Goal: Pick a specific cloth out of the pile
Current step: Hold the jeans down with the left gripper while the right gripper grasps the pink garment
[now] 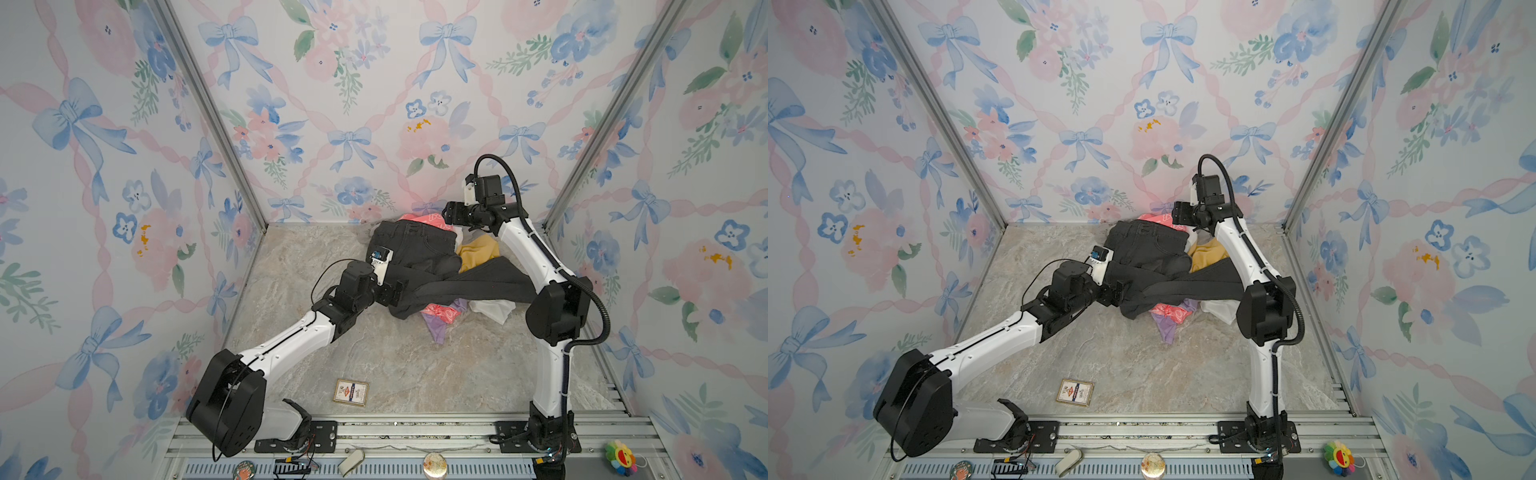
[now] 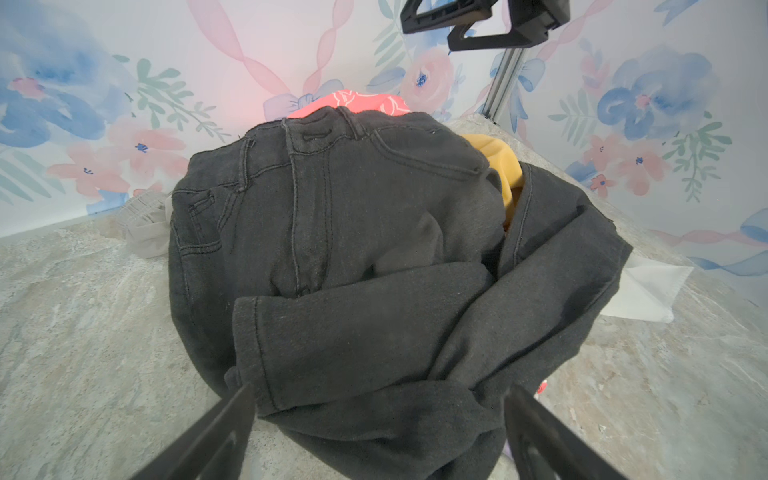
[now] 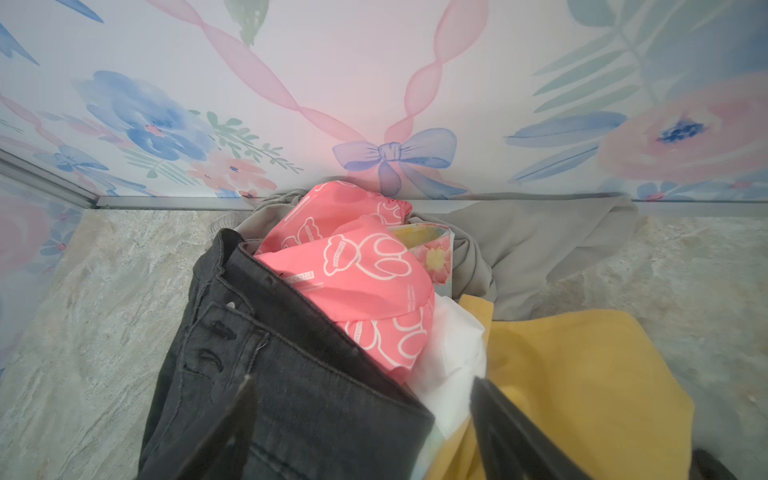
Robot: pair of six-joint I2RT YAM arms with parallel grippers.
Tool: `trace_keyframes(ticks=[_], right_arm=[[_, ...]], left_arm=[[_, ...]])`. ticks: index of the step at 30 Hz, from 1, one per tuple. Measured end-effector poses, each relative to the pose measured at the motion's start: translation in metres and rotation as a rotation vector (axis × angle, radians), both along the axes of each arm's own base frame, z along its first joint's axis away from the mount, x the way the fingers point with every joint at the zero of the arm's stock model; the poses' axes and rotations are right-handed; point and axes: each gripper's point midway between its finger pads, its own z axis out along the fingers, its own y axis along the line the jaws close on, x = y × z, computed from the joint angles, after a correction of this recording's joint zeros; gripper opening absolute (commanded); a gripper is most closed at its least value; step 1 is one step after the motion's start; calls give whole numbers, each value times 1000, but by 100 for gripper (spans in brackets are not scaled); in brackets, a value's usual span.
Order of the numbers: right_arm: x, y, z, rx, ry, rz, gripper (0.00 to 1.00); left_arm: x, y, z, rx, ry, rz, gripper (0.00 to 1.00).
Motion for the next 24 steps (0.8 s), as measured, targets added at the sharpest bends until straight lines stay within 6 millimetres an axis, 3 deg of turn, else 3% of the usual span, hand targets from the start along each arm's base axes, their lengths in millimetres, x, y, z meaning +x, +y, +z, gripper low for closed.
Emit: trace_keyframes(ticks=[4, 8, 19, 24], right_arm=[[25, -1, -7, 13, -8, 1, 80], [36, -1, -19, 19, 4, 4, 80], [36, 17, -49, 15, 54, 42, 79], [38, 30, -68, 5, 73, 62, 71]], left_arm=[[0, 0, -1, 5, 0, 4, 95], [2, 1, -7, 16, 8, 11, 95], [6, 2, -21, 47, 30, 25, 95], [7, 2, -21, 49, 30, 29, 95]])
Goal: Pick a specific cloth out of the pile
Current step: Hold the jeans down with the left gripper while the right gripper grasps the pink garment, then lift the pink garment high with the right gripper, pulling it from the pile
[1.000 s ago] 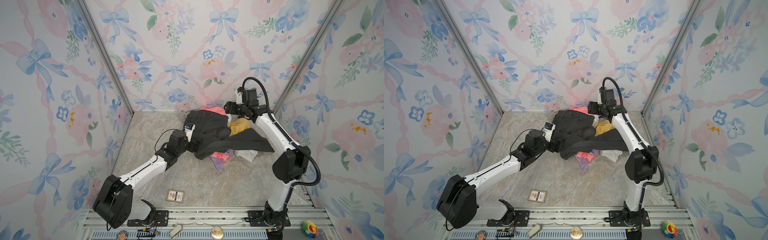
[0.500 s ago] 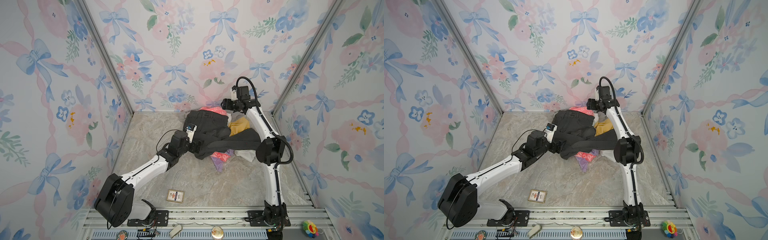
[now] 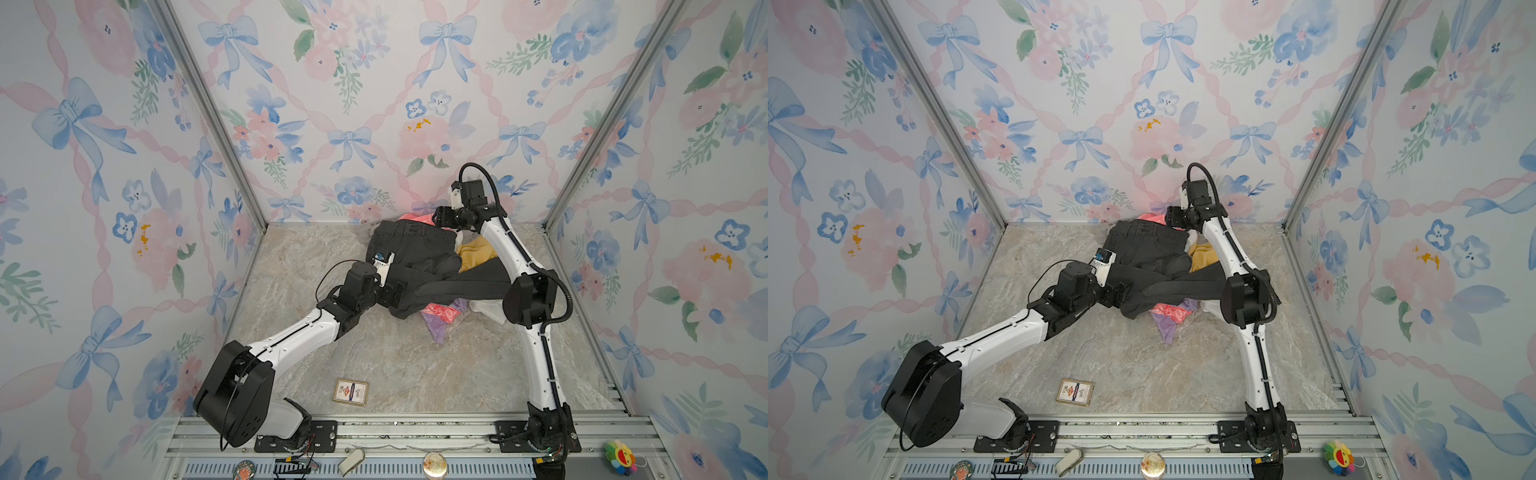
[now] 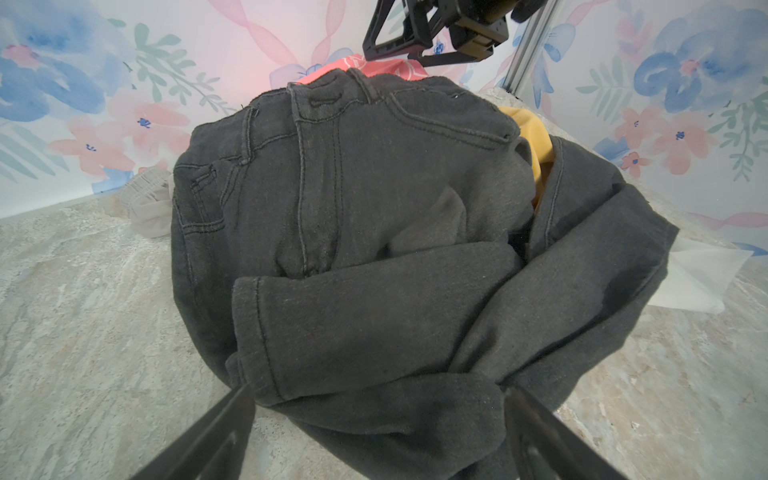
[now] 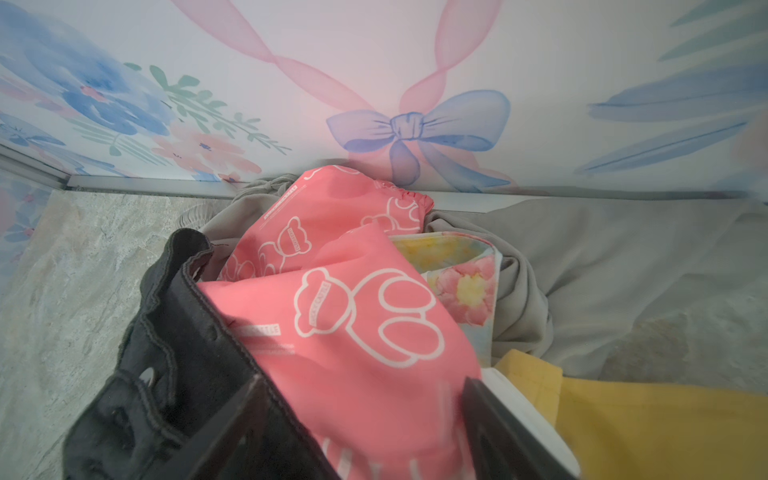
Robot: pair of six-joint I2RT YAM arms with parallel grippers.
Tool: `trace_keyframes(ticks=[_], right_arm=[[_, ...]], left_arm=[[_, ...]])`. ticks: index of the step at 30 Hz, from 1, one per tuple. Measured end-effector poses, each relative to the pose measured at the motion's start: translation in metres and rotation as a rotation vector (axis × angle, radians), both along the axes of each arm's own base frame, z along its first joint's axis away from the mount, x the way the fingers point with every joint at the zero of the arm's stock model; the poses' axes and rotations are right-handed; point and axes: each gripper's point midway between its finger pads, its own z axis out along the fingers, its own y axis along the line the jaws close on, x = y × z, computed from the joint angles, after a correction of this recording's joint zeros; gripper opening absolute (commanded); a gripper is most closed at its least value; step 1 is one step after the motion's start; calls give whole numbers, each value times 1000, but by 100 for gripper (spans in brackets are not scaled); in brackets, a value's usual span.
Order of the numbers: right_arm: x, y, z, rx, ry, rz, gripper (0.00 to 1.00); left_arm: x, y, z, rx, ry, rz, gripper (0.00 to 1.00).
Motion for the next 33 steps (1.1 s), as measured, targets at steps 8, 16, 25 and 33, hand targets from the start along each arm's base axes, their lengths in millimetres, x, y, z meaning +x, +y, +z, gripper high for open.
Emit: trace_keyframes(ticks=[8, 16, 25, 33], right_arm=[[7, 0, -11, 8, 4, -17, 22], [19, 4, 7, 58, -65, -31, 0], [23, 5, 41, 85, -150, -33, 0], [12, -4, 124, 103, -304, -54, 0]], left_arm=[[1, 0, -4, 6, 7, 3, 95], [2, 1, -10, 17, 17, 9, 95], [3, 1, -13, 24, 21, 16, 95], [5, 4, -12, 29, 16, 29, 95]])
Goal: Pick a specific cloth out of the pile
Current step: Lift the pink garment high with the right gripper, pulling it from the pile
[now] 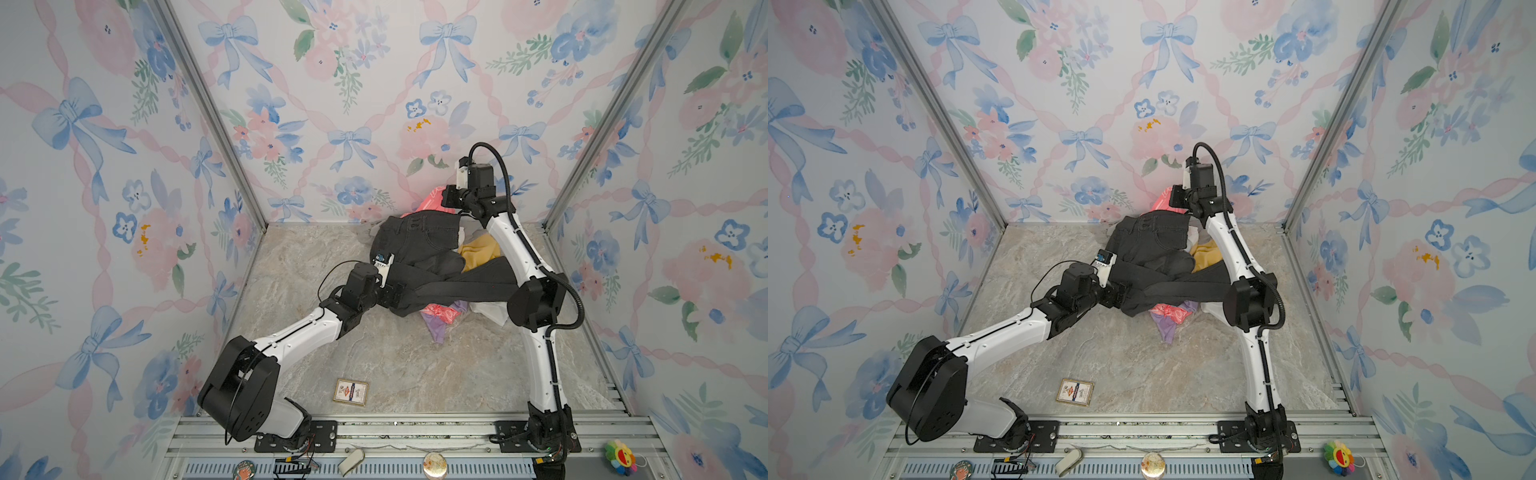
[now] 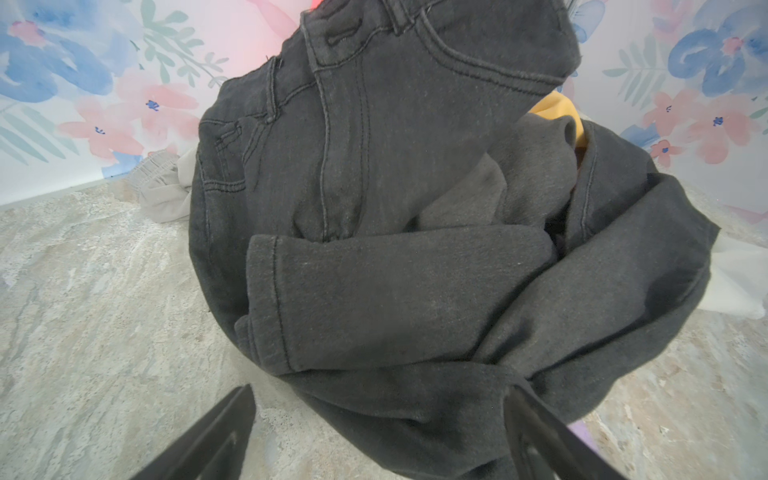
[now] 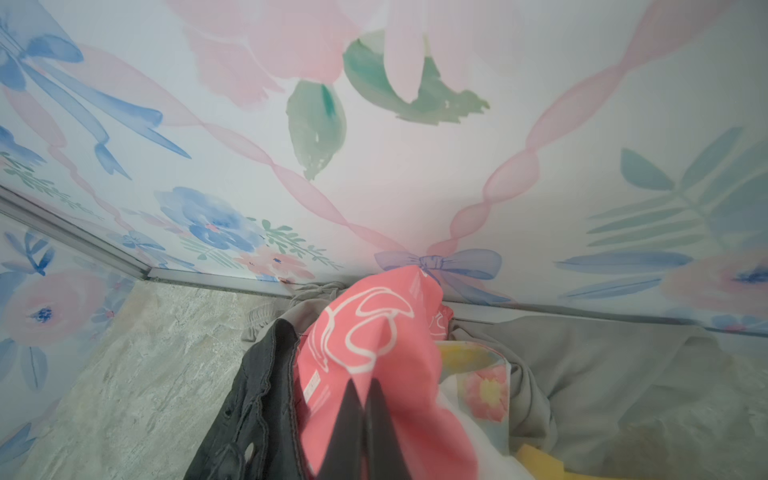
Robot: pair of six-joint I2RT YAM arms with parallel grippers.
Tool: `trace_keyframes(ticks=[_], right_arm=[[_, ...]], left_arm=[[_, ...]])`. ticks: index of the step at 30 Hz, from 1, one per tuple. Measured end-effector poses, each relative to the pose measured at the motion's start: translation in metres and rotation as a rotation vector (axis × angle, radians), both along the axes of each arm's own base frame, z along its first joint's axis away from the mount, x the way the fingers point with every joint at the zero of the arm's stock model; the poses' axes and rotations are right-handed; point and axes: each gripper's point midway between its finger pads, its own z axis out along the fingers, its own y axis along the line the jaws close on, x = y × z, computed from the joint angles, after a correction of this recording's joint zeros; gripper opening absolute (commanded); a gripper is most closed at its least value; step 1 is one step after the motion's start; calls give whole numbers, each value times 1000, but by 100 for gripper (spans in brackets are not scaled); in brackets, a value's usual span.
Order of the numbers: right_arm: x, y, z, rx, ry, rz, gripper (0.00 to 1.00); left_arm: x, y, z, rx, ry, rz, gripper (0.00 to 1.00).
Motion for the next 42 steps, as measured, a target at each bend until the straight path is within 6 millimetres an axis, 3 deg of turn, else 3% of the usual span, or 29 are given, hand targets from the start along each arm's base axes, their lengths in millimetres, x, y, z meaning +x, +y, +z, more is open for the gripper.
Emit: trace_keyframes(ticks=[6, 19, 24, 27, 33, 37, 42], right_arm=[[-6, -27, 50, 8, -87, -53, 0], [-15, -170, 139, 30, -250, -307, 0], [-16, -208, 165, 75, -329, -378, 0], [-16, -213, 178, 115, -376, -387, 0], [-22, -204, 226, 252, -525, -360, 0], [-35, -194, 267, 361, -651, -330, 0], [-51, -180, 297, 470, -725, -285, 0]], left_arm=[[1, 1, 0, 4, -3, 9, 95], [-5, -5, 9, 1, -25, 2, 94], [-5, -5, 9, -12, -18, 14, 94], [-4, -4, 9, -30, -11, 30, 94], [8, 4, 19, -85, -4, 86, 93], [21, 8, 42, -139, -40, 118, 94], [28, 0, 74, -233, -83, 105, 94]])
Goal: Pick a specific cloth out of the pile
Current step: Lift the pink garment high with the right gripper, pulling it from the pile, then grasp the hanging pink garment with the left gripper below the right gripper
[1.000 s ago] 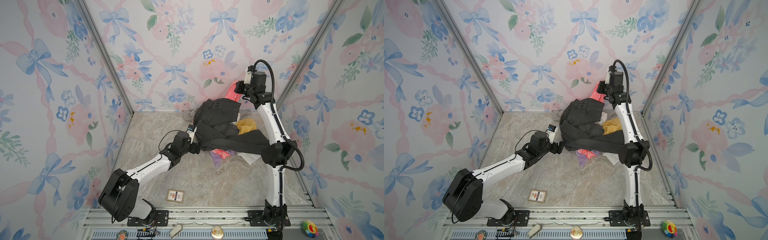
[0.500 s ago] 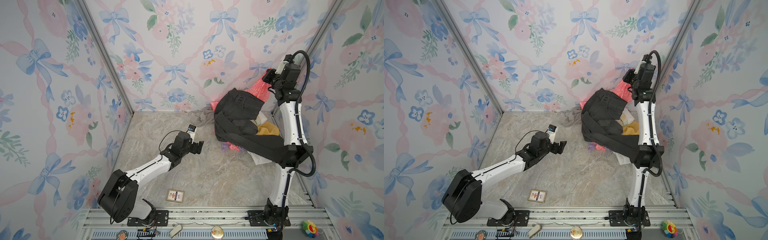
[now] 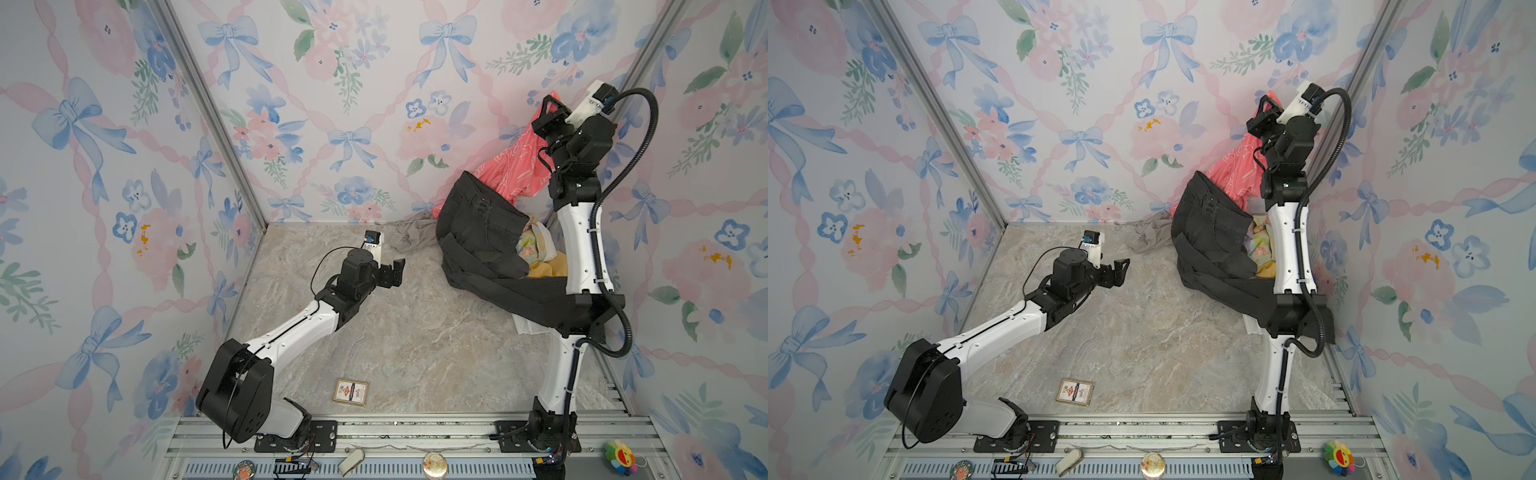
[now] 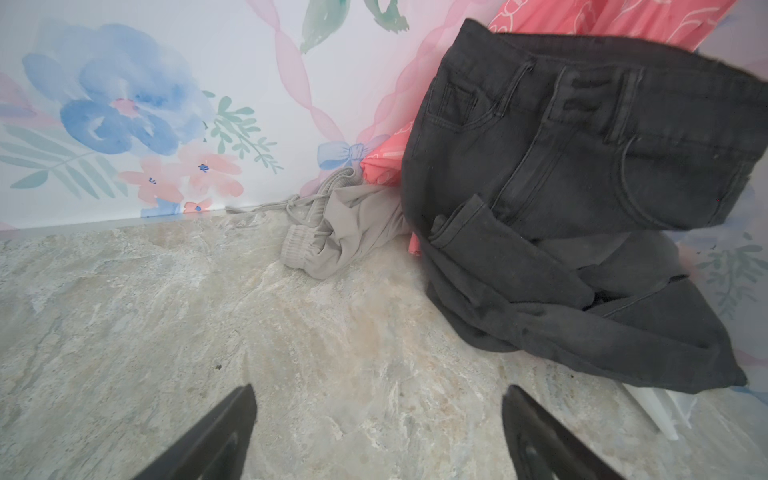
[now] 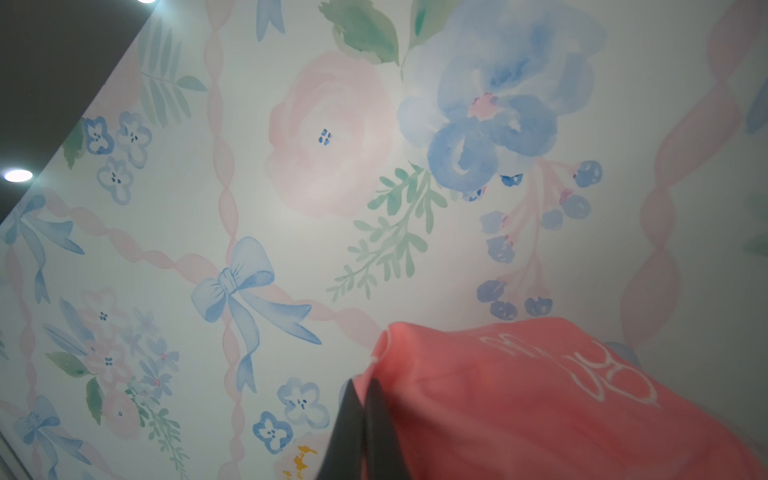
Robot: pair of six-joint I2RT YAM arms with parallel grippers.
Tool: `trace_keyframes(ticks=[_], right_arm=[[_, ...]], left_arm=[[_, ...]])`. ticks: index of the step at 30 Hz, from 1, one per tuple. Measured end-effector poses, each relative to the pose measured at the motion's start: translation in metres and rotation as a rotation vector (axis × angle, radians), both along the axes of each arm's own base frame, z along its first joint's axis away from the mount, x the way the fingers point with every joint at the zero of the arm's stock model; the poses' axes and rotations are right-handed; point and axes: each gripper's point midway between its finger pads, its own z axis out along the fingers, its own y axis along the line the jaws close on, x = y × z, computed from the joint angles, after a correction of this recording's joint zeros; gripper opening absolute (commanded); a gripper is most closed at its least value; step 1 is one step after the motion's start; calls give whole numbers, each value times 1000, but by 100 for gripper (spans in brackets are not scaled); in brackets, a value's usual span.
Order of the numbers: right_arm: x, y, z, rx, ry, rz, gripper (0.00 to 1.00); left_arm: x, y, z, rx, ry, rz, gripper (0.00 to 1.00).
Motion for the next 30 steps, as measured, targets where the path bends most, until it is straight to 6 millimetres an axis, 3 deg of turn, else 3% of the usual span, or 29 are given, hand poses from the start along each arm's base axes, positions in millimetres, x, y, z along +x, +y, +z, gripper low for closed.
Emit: trace_keyframes(ticks=[8, 12, 16, 22, 26, 30], right_arm=[[-59, 43, 56, -1, -112, 132, 0], [-85, 57, 75, -12, -150, 192, 0], [-93, 65, 74, -33, -137, 227, 0], [-83, 75, 57, -59, -95, 260, 0], [-80, 79, 45, -70, -62, 280, 0], [-81, 83, 35, -69, -36, 302, 0]], left_arm=[[25, -46, 91, -164, -165, -109, 94], [37, -85, 114, -202, -212, -184, 94], [56, -131, 116, -224, -234, -247, 95], [79, -197, 103, -234, -272, -317, 98], [89, -231, 121, -244, -364, -340, 98], [100, -242, 146, -251, -472, -309, 98]])
